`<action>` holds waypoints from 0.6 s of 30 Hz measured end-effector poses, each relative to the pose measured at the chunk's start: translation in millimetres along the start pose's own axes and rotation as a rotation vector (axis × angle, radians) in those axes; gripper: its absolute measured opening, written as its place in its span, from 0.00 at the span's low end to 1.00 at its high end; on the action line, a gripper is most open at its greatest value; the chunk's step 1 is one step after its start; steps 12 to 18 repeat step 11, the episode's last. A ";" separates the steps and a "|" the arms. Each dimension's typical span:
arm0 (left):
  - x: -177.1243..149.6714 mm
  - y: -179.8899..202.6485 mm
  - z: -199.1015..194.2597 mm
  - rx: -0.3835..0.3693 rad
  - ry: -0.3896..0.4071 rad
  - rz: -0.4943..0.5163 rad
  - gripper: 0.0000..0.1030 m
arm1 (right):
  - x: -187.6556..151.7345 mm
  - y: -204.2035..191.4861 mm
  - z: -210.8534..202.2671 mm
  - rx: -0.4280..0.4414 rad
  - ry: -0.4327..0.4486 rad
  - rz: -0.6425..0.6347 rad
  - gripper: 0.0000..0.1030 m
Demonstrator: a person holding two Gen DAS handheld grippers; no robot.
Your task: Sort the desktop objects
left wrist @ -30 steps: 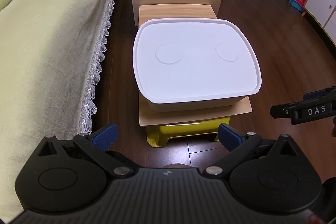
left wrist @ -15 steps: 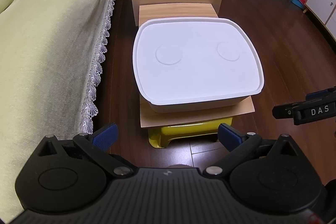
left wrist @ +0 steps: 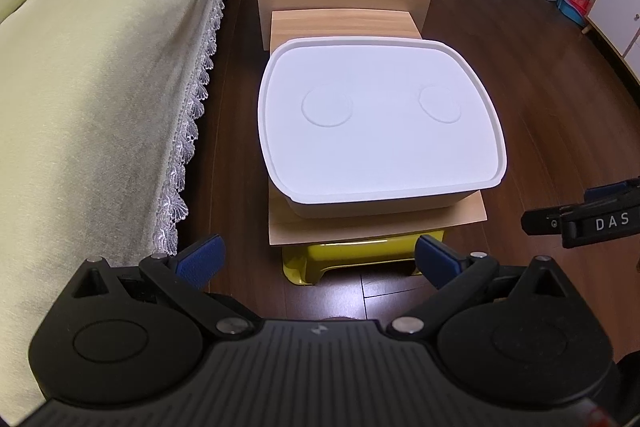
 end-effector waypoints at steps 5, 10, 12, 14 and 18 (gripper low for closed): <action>-0.2 0.7 -1.6 0.002 0.008 0.005 0.99 | 0.2 -0.1 0.2 0.000 -0.003 0.000 0.99; 0.2 2.0 -5.2 0.015 0.036 0.015 0.99 | -0.4 0.0 1.0 0.000 -0.003 -0.003 0.99; 0.2 1.9 -5.7 0.018 0.040 0.015 0.99 | -0.5 -0.1 1.1 0.000 -0.003 -0.003 0.99; 0.2 1.9 -5.7 0.018 0.040 0.015 0.99 | -0.5 -0.1 1.1 0.000 -0.003 -0.003 0.99; 0.2 1.9 -5.7 0.018 0.040 0.015 0.99 | -0.5 -0.1 1.1 0.000 -0.003 -0.003 0.99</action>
Point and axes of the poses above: each gripper's, at about its wrist camera, not at the fingertips, and z roughly the way its jaws point, y to its right, x to its top, the point moved 5 cm from there along z, roughly the way its jaws point, and after that the axes turned 8 degrees about -x, right-handed, at the moved point
